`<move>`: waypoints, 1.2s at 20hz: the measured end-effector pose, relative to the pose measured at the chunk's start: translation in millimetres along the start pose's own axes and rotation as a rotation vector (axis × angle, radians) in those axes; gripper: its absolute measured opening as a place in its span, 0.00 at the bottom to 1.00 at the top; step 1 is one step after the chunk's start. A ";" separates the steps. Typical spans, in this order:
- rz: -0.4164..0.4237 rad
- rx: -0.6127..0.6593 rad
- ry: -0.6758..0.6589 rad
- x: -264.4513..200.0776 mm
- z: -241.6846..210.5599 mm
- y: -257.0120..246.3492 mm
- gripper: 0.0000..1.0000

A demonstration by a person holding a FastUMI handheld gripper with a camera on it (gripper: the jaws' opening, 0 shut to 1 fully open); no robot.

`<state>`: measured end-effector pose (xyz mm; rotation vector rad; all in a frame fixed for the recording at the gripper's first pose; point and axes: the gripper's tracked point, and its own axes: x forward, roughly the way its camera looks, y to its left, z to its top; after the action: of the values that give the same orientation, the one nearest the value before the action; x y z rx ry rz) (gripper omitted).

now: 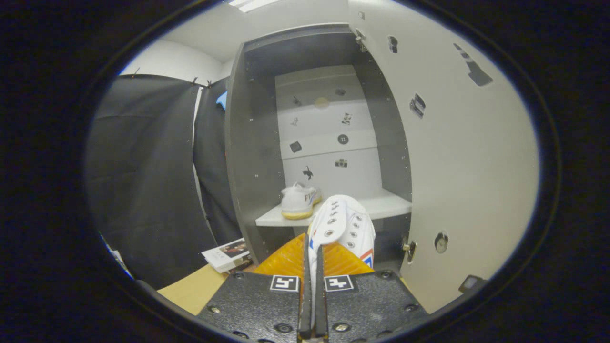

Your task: Open the shoe cabinet door, grab the shoes and put them into the shoe cabinet, then close the shoe cabinet door.

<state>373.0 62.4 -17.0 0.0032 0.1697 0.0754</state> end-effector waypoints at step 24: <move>-0.112 -0.094 0.093 192.7 88.1 -42.6 0.07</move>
<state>580.4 34.7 37.0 -0.1035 0.2586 -0.0281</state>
